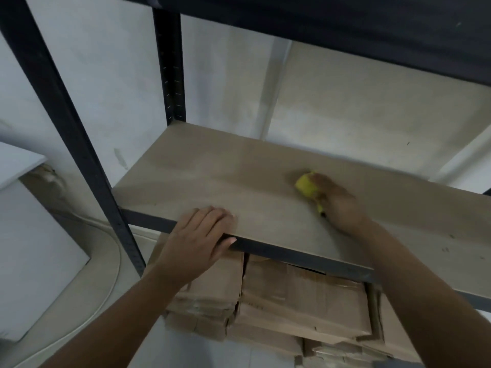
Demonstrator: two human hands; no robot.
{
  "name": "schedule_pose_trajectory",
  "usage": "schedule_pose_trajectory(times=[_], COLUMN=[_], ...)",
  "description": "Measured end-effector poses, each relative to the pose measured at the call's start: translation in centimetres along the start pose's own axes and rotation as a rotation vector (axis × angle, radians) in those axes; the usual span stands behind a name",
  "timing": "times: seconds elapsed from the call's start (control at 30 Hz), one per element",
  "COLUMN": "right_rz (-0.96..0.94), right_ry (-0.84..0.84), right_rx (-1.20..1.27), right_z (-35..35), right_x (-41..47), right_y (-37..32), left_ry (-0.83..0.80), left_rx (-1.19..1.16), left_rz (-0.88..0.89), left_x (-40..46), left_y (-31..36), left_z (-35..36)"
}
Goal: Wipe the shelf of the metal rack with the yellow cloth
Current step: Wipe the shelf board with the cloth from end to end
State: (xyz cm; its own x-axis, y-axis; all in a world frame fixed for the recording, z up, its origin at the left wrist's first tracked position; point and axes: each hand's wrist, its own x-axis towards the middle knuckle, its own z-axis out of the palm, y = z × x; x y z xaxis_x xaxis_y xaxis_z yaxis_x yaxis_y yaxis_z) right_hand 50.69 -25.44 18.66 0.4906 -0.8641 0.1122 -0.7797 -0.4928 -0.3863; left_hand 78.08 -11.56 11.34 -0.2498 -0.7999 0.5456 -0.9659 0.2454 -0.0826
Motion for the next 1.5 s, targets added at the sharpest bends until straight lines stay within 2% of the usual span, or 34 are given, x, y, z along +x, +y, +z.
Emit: schedule_pose_trajectory(times=[0.1,0.2,0.3,0.43,0.6,0.67,0.83,0.97,1.03,1.13,1.33,1.4,1.5], right_rz=[0.295,0.378,0.28,0.01,-0.342,-0.319,0.058,0.284,0.275,0.16,-0.167,-0.149,0.045], right_ry=[0.029,0.115,0.131,-0.053,-0.109,-0.113,-0.003,0.1,0.104,0.045,-0.091,-0.101,0.002], right_rx=[-0.153,-0.15,-0.111,-0.013,0.054,0.046,-0.051,-0.109,-0.065,-0.006,0.088,0.127,0.103], right_z=[-0.2,1.3,2.9,4.4,3.9,2.7,1.6,3.9,5.4,7.1,7.2,6.1,5.0], right_x=[4.6,9.3,11.3,9.9,3.1,2.2,7.4,14.0,16.2,16.3,8.8,8.0,10.4], right_y=[3.9,3.6,-0.2,-4.8,-4.3,-2.4,1.1,-1.7,-4.9,-8.9,-10.1,-9.1,-7.2], left_ry=[-0.054,-0.062,-0.034,-0.019,-0.037,-0.042,-0.055,-0.02,0.006,0.045,0.071,0.099,0.148], left_rx=[0.029,0.026,0.035,0.052,-0.012,-0.05,-0.005,0.025,0.018,0.01,-0.053,-0.061,-0.03], left_rz=[-0.096,-0.133,-0.127,-0.126,-0.138,-0.121,-0.143,-0.126,-0.112,-0.08,-0.043,-0.008,-0.021], left_x=[-0.1,-0.1,-0.1,-0.4,-0.5,-0.6,-1.4,-1.5,-1.5,-1.7,-1.7,-1.8,-2.2], left_y=[-1.6,-1.7,-1.7,-1.8,-1.7,-2.2,-5.9,-7.0,-7.1,-7.4,-7.6,-8.0,-8.9], left_z=[-0.6,-0.3,0.1,0.5,0.1,-0.5,-1.2,-0.7,-0.4,-0.2,-0.2,-0.4,-0.3])
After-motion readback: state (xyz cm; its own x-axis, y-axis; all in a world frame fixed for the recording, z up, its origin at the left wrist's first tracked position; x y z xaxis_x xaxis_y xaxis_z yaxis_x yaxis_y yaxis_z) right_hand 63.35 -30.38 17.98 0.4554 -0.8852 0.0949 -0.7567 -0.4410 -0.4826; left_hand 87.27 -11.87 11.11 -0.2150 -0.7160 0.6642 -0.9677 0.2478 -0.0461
